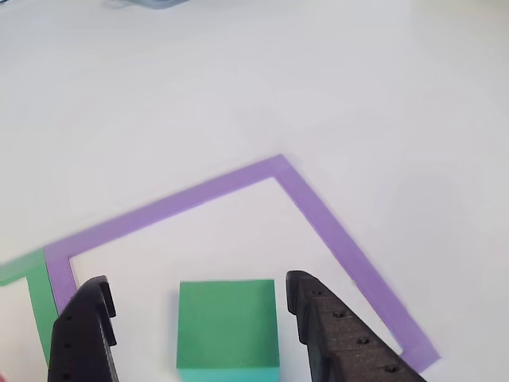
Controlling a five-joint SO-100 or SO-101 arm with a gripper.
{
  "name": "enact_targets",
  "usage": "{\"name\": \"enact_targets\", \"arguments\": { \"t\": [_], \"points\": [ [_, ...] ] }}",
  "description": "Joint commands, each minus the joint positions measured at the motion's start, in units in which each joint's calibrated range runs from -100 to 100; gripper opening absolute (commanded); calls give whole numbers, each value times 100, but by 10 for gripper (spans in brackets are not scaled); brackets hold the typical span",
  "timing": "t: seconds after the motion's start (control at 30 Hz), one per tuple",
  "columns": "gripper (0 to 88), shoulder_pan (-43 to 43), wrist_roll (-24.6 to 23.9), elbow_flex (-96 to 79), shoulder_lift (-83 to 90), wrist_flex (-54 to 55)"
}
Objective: Tower of hanoi
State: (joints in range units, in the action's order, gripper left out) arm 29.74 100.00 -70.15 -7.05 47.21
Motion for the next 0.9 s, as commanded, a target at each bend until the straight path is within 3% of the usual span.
{"name": "enact_targets", "arguments": {
  "t": [0.0, 0.13, 0.27, 0.53, 0.63, 0.87],
  "points": [
    [225, 42, 0, 95, 1651, -1496],
    [154, 34, 0, 486, 3133, -3762],
    [26, -240, 0, 1050, 4535, -6061],
    [0, -949, 0, 2040, 6523, -9250],
    [0, -1216, 0, 2258, 6923, -9889],
    [0, -1925, 0, 2195, 7324, -10245]
  ]
}}
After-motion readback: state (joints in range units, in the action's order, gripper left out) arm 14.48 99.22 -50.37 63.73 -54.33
